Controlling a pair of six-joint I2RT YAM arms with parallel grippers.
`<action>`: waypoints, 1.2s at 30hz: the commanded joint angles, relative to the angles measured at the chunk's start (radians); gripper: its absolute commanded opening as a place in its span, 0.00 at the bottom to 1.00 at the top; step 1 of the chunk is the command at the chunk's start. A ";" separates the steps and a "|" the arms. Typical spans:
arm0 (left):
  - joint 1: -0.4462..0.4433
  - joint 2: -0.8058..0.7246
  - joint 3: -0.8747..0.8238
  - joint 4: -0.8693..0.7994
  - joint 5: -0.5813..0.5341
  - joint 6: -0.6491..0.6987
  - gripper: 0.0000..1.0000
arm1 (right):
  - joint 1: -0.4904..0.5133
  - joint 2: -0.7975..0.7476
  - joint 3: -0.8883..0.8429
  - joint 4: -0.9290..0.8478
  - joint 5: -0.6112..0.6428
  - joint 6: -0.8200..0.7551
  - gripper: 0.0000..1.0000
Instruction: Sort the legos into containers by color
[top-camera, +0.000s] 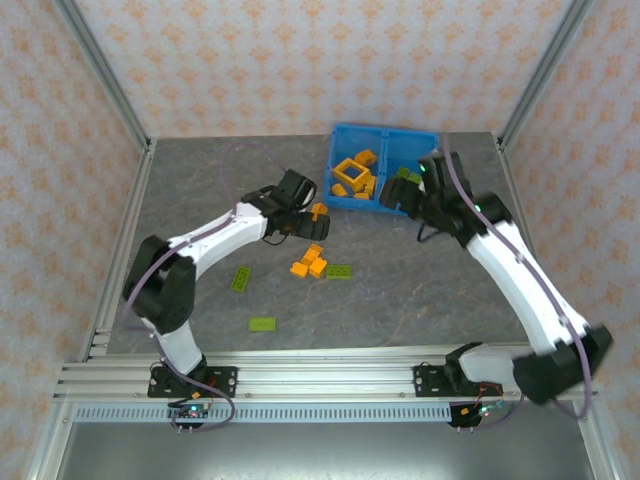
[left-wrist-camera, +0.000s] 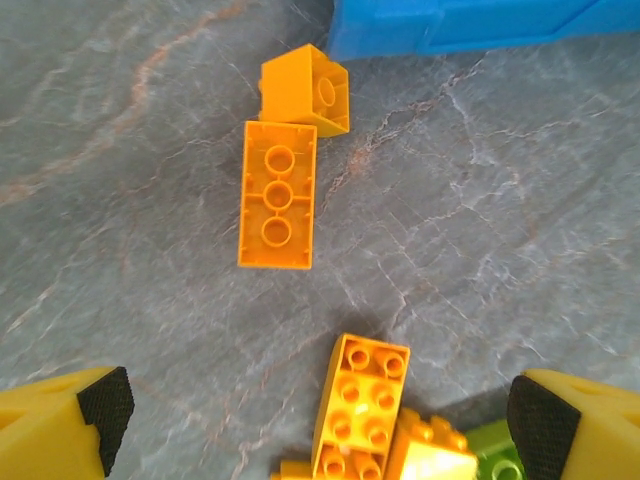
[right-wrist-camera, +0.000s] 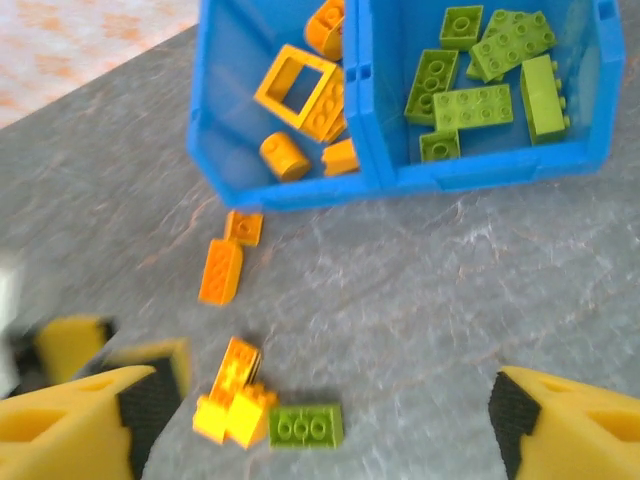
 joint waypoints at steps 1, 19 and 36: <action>-0.006 0.083 0.069 0.021 -0.041 0.054 0.98 | 0.009 -0.135 -0.065 -0.024 -0.065 0.054 0.93; -0.002 0.380 0.245 0.039 -0.164 0.061 0.43 | 0.010 -0.272 -0.033 -0.166 -0.130 0.108 0.99; -0.042 -0.046 0.229 0.034 -0.122 0.038 0.26 | 0.010 -0.262 -0.058 -0.142 -0.100 0.108 0.99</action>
